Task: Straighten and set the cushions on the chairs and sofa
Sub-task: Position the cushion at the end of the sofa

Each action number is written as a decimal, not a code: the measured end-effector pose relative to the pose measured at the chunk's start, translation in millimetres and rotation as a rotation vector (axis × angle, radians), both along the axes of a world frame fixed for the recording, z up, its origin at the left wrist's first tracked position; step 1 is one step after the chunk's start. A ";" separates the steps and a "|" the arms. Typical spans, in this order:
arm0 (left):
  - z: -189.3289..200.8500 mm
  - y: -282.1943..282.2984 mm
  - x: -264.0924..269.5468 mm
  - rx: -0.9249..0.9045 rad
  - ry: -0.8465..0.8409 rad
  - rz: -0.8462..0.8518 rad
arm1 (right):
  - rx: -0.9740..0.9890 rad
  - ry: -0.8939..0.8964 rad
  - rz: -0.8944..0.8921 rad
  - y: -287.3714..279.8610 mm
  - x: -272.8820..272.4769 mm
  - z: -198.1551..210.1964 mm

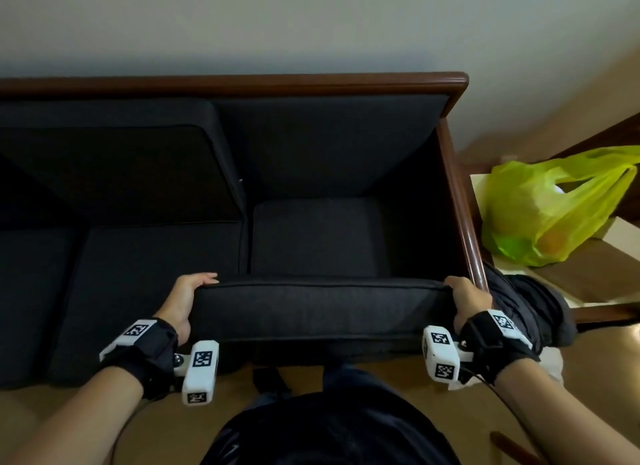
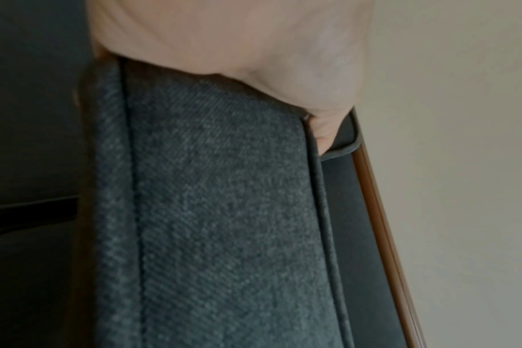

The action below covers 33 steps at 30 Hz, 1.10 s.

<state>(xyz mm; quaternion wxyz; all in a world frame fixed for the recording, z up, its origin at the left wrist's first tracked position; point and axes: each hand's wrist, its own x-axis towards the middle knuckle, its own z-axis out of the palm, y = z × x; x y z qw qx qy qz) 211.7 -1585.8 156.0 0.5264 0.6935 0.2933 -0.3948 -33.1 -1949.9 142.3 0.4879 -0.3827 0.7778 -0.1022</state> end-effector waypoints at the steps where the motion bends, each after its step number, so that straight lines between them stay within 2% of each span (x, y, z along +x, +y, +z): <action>1: 2.8 -7.1 8.7 0.000 -0.011 0.003 | -0.003 -0.011 -0.017 -8.5 8.1 -1.0; 8: 16.3 -77.0 79.9 -0.061 -0.127 0.018 | -0.077 -0.102 0.038 -91.8 87.6 9.0; 13: 18.3 -133.7 114.1 -0.086 -0.228 0.112 | -0.083 -0.163 0.089 -146.6 139.0 10.4; 16: 5.3 -158.7 121.6 -0.060 -0.220 0.112 | -0.099 -0.176 0.119 -164.0 158.5 0.3; 18: -5.9 -168.7 121.8 -0.031 -0.203 0.038 | -0.112 -0.203 0.150 -175.0 161.4 -22.3; 20: -13.6 -173.8 127.1 0.031 -0.261 -0.008 | -0.130 -0.212 0.220 -180.5 163.8 -43.5; 24: -21.9 -189.9 152.3 -0.067 -0.328 0.123 | -0.162 -0.244 0.378 -172.0 191.3 -31.4; 26: -20.3 -206.1 161.2 -0.066 -0.385 0.058 | -0.182 -0.244 0.463 -180.6 207.9 -29.8; 30: -19.6 -223.9 178.9 0.108 -0.449 -0.223 | -0.127 -0.256 0.576 -204.2 230.0 -34.3; 33: -20.2 -219.6 189.2 0.086 -0.412 -0.285 | -0.107 -0.279 0.585 -214.6 235.2 -34.7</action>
